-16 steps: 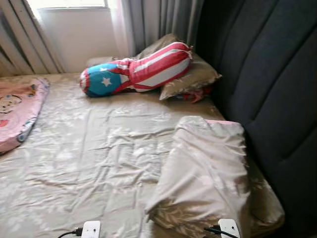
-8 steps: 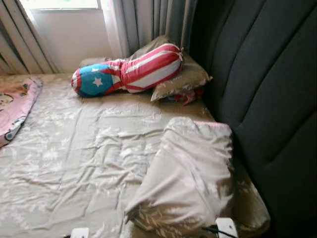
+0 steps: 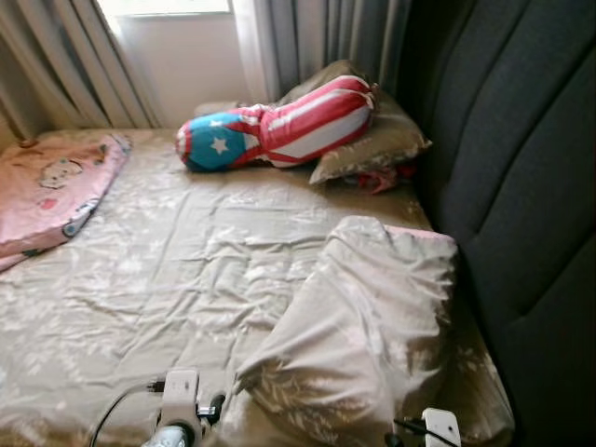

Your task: Clean up the room

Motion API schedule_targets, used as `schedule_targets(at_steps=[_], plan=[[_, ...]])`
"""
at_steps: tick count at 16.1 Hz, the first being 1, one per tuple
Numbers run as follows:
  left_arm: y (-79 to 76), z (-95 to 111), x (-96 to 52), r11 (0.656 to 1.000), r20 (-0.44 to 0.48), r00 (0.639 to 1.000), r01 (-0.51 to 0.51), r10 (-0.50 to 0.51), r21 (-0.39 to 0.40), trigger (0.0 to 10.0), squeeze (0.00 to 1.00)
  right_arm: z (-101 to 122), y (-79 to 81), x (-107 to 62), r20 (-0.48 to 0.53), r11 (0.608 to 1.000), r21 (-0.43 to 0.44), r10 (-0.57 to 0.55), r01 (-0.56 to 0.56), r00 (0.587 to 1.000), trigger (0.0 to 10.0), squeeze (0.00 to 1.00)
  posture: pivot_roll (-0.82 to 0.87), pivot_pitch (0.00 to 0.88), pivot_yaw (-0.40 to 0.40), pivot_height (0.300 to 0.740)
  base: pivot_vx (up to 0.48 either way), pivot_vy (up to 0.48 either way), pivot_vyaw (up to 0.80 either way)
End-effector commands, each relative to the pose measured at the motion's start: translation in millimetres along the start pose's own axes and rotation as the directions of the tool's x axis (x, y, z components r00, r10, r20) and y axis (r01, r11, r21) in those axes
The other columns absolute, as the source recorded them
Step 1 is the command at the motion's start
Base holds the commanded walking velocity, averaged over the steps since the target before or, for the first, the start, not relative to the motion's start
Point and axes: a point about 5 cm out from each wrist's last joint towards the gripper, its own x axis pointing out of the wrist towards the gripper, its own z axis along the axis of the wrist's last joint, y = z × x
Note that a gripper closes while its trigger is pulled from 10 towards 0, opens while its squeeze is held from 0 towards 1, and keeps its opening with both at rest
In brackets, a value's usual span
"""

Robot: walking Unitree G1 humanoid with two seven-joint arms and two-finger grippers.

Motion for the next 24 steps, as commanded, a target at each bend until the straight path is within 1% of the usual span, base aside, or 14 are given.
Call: schedule_targets(at_steps=[1,3,5,6,7,9,11,12,14,16,18,20,21,24], plan=[[6.1,-4.1,-1.8,1.0,-0.022,1.0,-0.01,0.01,0.002,10.0,0.0,-1.8,3.4,-0.1,0.007,1.0,0.02,-0.005,0.004,1.0,10.0,0.0,0.01,0.0,0.003,0.731,0.0,0.0,0.0],[8.7,-0.9,-1.3,1.0,-0.005,1.0,-0.015,0.015,0.002,10.0,0.0,-0.2,5.6,0.1,0.027,1.0,0.023,0.003,-0.004,1.0,10.0,0.0,0.0,0.0,0.008,0.731,0.0,0.0,0.0],[6.6,18.9,2.5,1.0,0.111,0.994,-0.002,0.004,-0.017,10.0,0.0,5.0,6.7,-0.2,0.085,1.0,0.022,0.008,-0.01,0.996,10.0,0.0,0.0,0.0,0.008,0.731,0.0,0.0,0.0],[3.0,32.5,4.8,0.999,0.185,0.983,0.009,-0.003,-0.034,10.0,0.0,67.2,20.2,10.8,0.292,0.999,0.009,0.045,-0.049,0.955,10.0,0.0,0.0,0.0,0.006,0.731,0.0,0.0,0.0],[0.1,41.0,5.6,0.999,0.233,0.973,0.018,-0.009,-0.036,10.0,0.0,94.6,25.2,12.0,0.38,0.998,-0.006,0.059,-0.062,0.923,10.0,0.0,-0.01,0.0,0.003,0.731,0.0,0.0,0.0],[-6.1,54.9,5.3,0.999,0.314,0.949,0.043,-0.036,-0.016,10.0,0.0,114.4,28.8,9.4,0.467,0.997,-0.031,0.076,-0.069,0.881,10.0,0.0,-0.01,0.0,-0.005,0.731,0.0,0.0,0.0],[-2.5,61.1,2.3,1.0,0.366,0.93,0.031,-0.028,-0.001,10.0,0.0,120.1,32.0,7.3,0.506,0.996,-0.045,0.09,-0.079,0.858,10.0,0.0,-0.01,0.0,-0.013,0.731,0.0,0.0,0.0],[1.6,63.4,-0.5,1.0,0.396,0.918,0.024,-0.018,-0.008,10.0,0.0,119.7,32.6,6.3,0.519,0.996,-0.043,0.092,-0.082,0.85,10.0,0.0,-0.01,0.0,-0.02,0.731,0.0,0.0,0.0],[3.5,64.7,-7.4,1.0,0.438,0.899,0.03,-0.027,0.001,10.0,0.0,115.1,33.5,4.6,0.529,0.996,-0.04,0.091,-0.082,0.844,10.0,0.0,-0.01,0.0,-0.023,0.731,0.0,0.0,0.0],[1.8,65.4,-10.2,0.999,0.451,0.892,0.033,-0.032,0.006,10.0,0.0,109.2,32.4,3.9,0.519,0.997,-0.047,0.08,-0.065,0.851,10.0,0.0,-0.01,0.0,-0.026,0.731,0.0,0.0,0.0],[-1.8,71.2,-9.8,0.999,0.461,0.887,0.037,-0.035,0.005,10.0,0.0,102.4,31.4,5.8,0.477,0.998,-0.054,0.064,-0.044,0.877,10.0,0.0,-0.01,0.0,-0.028,0.731,0.0,0.0,0.0],[-4.2,76.0,-10.3,0.999,0.468,0.883,0.044,-0.042,0.007,10.0,0.0,102.8,32.9,5.6,0.482,0.997,-0.055,0.075,-0.055,0.873,10.0,0.0,-0.01,0.0,-0.025,0.706,0.0,0.0,0.0],[-5.6,78.0,-10.2,0.999,0.471,0.881,0.048,-0.046,0.008,10.0,0.0,106.2,32.4,3.6,0.513,0.997,-0.053,0.078,-0.059,0.855,10.0,0.0,-0.01,0.0,-0.025,0.696,0.0,0.0,0.0],[-7.1,78.9,-10.4,0.998,0.469,0.881,0.055,-0.055,0.014,10.0,0.0,110.0,33.8,3.3,0.521,0.996,-0.067,0.085,-0.058,0.85,10.0,0.0,-0.01,0.0,-0.024,0.696,0.0,0.0,0.0]])
